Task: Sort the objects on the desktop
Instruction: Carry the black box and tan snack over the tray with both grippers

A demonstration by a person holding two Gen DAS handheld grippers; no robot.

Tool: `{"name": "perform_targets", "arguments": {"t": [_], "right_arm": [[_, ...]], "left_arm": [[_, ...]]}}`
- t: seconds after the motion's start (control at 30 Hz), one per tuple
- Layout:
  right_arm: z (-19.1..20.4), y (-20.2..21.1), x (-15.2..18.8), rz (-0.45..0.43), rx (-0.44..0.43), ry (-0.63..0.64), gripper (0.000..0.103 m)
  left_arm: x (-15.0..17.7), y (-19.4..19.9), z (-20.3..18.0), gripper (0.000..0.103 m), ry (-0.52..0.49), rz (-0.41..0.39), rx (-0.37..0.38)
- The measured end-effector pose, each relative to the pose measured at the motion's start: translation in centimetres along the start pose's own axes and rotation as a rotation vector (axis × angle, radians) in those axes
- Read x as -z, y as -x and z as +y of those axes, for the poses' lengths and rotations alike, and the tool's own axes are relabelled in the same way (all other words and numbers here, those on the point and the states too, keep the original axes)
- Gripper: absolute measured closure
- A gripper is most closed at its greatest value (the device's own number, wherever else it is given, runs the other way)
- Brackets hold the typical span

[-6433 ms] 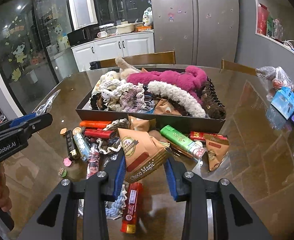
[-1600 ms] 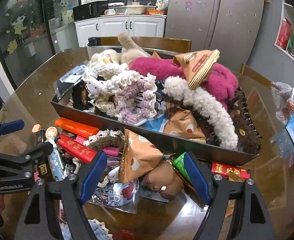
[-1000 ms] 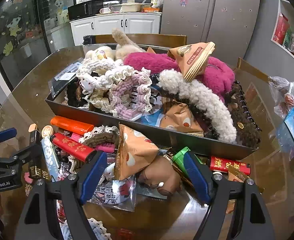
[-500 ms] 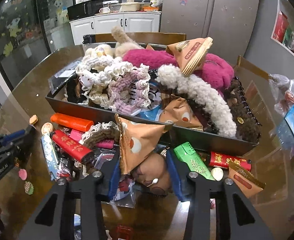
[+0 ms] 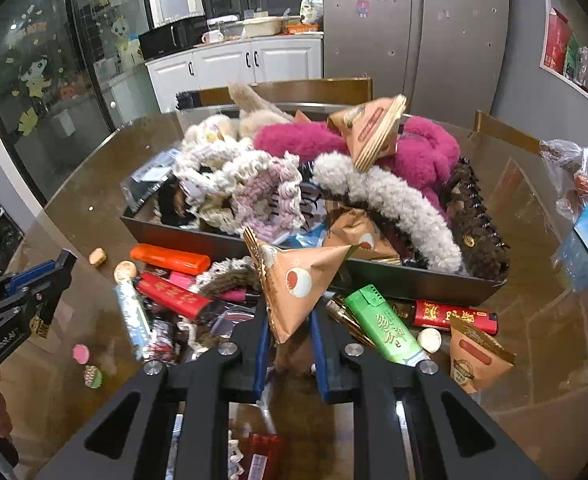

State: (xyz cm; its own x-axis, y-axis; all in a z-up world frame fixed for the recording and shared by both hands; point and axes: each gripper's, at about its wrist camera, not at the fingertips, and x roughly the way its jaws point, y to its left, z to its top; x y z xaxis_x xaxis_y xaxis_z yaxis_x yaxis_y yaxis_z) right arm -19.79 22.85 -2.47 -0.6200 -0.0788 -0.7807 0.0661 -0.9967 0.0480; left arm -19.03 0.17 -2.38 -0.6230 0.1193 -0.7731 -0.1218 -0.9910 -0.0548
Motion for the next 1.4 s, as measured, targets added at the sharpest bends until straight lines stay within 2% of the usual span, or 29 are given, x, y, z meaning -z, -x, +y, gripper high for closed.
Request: {"name": "perform_targets", "arguments": {"t": [0.43, 0.87, 1.2, 1.4], "right_arm": [[0.2, 3.6, 0.0, -0.06, 0.028, 0.011, 0.084], [-1.3, 5.4, -0.8, -0.093, 0.044, 0.004, 0.084], [-2.2, 5.6, -3.1, -0.114, 0.051, 0.019, 0.084], [-2.8, 4.3, -4.8, -0.103, 0.051, 0.031, 0.084]], "left_arm": [[-1.2, 1.4, -2.2, 0.085, -0.032, -0.021, -0.012], [-2.9, 2.1, -4.9, 0.085, -0.055, -0.032, 0.014], [-5.6, 0.6, -7.4, 0.085, -0.079, -0.032, 0.039], [-7.2, -1.6, -8.4, 0.085, -0.082, -0.016, 0.053]]}}
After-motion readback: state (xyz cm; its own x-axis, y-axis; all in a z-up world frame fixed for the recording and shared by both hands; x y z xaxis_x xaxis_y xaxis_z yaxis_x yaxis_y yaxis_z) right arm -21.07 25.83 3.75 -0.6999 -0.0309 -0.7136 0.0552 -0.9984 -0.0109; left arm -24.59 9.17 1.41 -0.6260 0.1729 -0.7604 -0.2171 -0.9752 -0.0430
